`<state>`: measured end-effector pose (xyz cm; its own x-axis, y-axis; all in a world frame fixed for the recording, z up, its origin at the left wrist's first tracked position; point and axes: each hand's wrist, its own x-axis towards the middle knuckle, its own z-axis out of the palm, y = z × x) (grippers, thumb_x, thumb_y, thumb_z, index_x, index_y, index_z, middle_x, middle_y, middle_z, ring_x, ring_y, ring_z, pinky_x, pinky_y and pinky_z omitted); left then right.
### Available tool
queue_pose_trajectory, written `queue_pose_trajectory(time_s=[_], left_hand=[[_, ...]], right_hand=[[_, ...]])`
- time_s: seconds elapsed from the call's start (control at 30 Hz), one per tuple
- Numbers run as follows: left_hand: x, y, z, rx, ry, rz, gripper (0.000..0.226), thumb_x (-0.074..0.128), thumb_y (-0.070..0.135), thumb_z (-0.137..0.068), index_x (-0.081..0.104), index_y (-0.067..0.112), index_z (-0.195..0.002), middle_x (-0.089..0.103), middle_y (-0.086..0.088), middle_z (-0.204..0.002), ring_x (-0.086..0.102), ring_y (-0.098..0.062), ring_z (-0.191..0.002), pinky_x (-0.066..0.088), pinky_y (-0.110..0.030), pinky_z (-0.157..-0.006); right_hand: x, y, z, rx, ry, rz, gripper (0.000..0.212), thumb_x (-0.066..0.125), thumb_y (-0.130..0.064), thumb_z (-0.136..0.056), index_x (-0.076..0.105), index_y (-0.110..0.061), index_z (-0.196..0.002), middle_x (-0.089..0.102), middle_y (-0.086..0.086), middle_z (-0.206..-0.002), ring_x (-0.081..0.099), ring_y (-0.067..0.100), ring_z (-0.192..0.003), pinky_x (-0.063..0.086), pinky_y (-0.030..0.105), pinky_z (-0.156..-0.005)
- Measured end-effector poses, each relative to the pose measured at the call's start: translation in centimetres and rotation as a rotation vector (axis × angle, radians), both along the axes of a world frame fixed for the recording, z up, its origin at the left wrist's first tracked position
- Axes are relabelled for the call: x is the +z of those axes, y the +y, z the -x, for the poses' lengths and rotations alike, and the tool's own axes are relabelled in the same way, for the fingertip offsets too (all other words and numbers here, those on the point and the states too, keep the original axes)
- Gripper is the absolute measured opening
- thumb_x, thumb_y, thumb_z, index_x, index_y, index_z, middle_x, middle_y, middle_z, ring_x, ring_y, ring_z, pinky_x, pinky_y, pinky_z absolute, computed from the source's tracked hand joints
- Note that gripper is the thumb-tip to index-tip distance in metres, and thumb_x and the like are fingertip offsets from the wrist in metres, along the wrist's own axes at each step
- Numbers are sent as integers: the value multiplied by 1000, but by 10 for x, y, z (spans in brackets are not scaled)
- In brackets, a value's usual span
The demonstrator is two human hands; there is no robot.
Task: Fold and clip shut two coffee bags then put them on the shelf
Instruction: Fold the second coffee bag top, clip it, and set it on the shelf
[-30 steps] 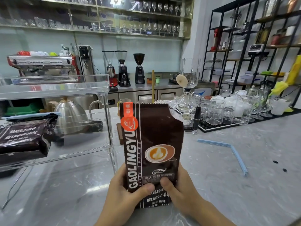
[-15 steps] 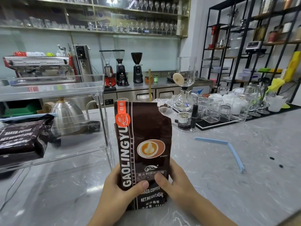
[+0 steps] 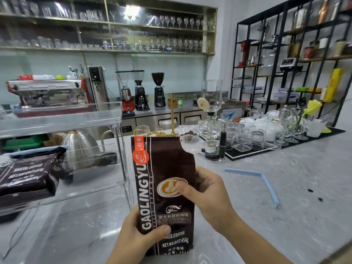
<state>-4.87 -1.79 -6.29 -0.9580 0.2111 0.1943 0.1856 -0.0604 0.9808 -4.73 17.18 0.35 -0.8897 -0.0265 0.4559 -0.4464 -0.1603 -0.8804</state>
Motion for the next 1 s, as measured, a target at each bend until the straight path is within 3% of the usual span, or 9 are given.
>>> queue_pose_trajectory(time_s=[0.13,0.23,0.33,0.47,0.57,0.73,0.8,0.9,1.0], left_hand=[[11,2,-8,-9,-33,14,74,94,18,-43,66,7,-110,80,-15,-94,78,-28,-86,62,-27,-66],[40,6,-14,84,75,-13,55,89,17,-49,69,17,-101,82,-4,-89,78,-19,-80,59,-19,-61],[73,12,-13,121,199,-33,38,94,15,-59,74,19,-91,81,-5,-87,78,-19,-77,61,-24,-61],[97,17,-15,95,225,-103,14,76,11,-67,79,18,-79,81,-11,-80,78,-25,-71,62,-29,-61],[97,18,-17,121,231,-128,14,74,12,-69,81,19,-78,81,-12,-80,78,-27,-72,62,-35,-65],[103,18,-21,82,246,-189,16,69,7,-74,79,14,-84,81,-12,-82,78,-23,-71,60,-27,-60],[104,16,-20,63,242,-186,19,66,7,-78,79,14,-89,81,-11,-86,77,-23,-75,60,-27,-63],[104,13,-20,39,188,-185,23,63,8,-79,80,17,-91,81,-11,-89,77,-23,-78,60,-27,-63],[103,11,-19,30,142,-179,24,62,9,-78,81,17,-90,81,-10,-89,76,-22,-78,59,-25,-63]], right_hand=[[10,2,-4,4,-33,-27,27,76,-14,-72,72,1,-94,77,19,-92,74,25,-82,60,33,-74],[20,6,-9,51,-58,-86,26,75,-4,-78,68,0,-103,76,17,-99,73,24,-88,58,35,-79],[31,7,-13,97,-51,-171,23,72,1,-82,70,-10,-103,77,10,-97,73,20,-90,57,29,-80],[42,5,-18,59,-27,-138,22,73,3,-79,76,-12,-95,79,7,-92,74,18,-84,57,25,-75],[44,5,-17,31,-30,-145,20,73,5,-79,78,-10,-92,80,6,-88,74,17,-78,58,25,-71],[43,5,-14,3,-29,-140,18,72,2,-80,79,-15,-83,79,6,-83,71,17,-74,59,31,-71],[41,7,-13,6,-33,-117,14,70,1,-82,78,-10,-86,78,12,-87,71,21,-76,60,35,-74],[38,12,-13,60,-56,-115,18,66,1,-84,77,-8,-96,79,9,-94,72,19,-82,59,28,-75],[38,16,-11,105,-85,-105,23,65,-3,-83,74,-4,-104,77,14,-103,71,21,-89,58,30,-83]])
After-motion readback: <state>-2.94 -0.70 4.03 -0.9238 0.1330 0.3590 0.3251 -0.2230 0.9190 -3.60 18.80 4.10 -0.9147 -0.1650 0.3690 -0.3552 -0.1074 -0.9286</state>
